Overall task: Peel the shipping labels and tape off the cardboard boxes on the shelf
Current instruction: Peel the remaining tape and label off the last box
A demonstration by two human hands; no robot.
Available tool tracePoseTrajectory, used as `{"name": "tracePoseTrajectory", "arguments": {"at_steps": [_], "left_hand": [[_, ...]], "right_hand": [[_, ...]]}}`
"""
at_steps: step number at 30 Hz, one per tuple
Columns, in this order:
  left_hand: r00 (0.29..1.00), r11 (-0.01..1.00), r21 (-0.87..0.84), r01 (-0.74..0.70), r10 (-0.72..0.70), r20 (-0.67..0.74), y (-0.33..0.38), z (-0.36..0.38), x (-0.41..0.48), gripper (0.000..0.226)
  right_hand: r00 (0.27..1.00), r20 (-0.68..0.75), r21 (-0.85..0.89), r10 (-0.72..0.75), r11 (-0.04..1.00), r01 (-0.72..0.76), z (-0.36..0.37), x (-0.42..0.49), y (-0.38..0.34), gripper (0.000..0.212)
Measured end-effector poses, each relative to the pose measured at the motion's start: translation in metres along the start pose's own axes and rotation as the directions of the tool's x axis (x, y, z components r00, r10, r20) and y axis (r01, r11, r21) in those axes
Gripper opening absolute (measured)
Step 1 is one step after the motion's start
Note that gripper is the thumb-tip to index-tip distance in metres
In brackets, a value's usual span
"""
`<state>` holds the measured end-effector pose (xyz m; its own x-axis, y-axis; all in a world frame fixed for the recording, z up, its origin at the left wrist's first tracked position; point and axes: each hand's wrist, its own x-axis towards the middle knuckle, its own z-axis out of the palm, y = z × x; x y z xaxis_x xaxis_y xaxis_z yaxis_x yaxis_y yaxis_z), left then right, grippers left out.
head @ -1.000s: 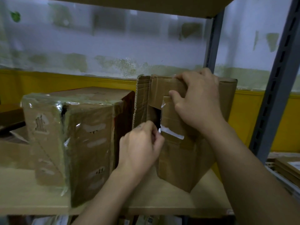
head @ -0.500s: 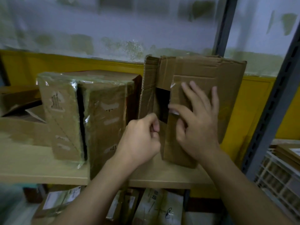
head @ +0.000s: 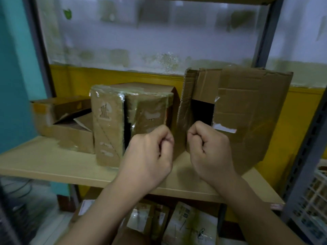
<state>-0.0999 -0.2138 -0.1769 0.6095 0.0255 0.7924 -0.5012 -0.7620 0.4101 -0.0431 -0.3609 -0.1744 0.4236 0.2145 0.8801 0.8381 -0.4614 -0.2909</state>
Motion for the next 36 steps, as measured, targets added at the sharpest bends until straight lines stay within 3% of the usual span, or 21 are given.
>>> {"name": "tracePoseTrajectory", "arguments": {"at_steps": [5,10,13,16,19,23,26,28,30,31,33,36], "left_hand": [[0.990,0.983,0.182,0.036,-0.009,-0.143,-0.014,-0.043,-0.005,0.014],[0.907,0.942,0.161,0.294,-0.222,-0.357,-0.072,-0.079,0.009,0.031],[0.866,0.878,0.157,0.453,-0.390,-0.314,-0.110,-0.091,0.021,0.055],[0.867,0.874,0.048,0.484,-0.472,-0.157,-0.128,-0.091,0.032,0.082],[0.884,0.881,-0.084,0.466,-0.468,-0.005,-0.126,-0.076,0.038,0.088],[0.889,0.897,-0.023,0.442,-0.442,-0.123,-0.130,-0.059,0.041,0.086],[0.867,0.872,0.110,0.477,-0.446,-0.224,-0.130,-0.055,0.040,0.096],[0.873,0.904,0.162,0.396,-0.315,-0.372,-0.113,-0.055,0.039,0.086],[0.868,0.961,0.192,0.200,-0.083,-0.490,-0.084,-0.053,0.038,0.062],[0.864,0.973,0.212,0.088,0.031,-0.503,-0.069,-0.050,0.039,0.052],[0.875,0.970,0.195,-0.144,0.217,-0.432,-0.039,-0.037,0.046,0.040],[0.852,0.926,0.078,-0.368,0.370,-0.370,0.005,-0.022,0.057,0.038]], "right_hand": [[0.991,0.098,0.093,0.096,0.990,-0.105,0.019,0.004,-0.021,0.021],[0.974,0.163,0.037,0.157,0.986,-0.165,0.036,0.008,-0.032,0.017],[0.973,0.162,0.005,0.165,0.986,-0.168,0.042,0.009,-0.034,0.020],[0.983,0.141,-0.103,0.119,0.989,-0.105,0.054,0.007,-0.030,0.009],[0.988,0.135,-0.203,0.072,0.978,-0.044,0.068,0.005,-0.027,0.013],[0.979,0.188,-0.233,0.076,0.972,-0.030,0.073,0.005,-0.025,0.027],[0.924,0.356,-0.238,0.139,0.970,-0.054,0.062,0.003,-0.025,0.039],[0.912,0.382,-0.254,0.149,0.966,-0.051,0.049,-0.002,-0.025,0.040],[0.977,0.213,-0.257,0.010,0.965,0.046,0.030,-0.003,-0.025,0.032],[0.992,0.078,-0.300,-0.096,0.947,0.115,0.019,-0.002,-0.024,0.027],[0.956,-0.157,-0.448,-0.248,0.881,0.154,-0.004,0.000,-0.021,0.018],[0.905,-0.336,-0.605,-0.262,0.796,0.006,-0.030,0.004,-0.014,0.027]]}}
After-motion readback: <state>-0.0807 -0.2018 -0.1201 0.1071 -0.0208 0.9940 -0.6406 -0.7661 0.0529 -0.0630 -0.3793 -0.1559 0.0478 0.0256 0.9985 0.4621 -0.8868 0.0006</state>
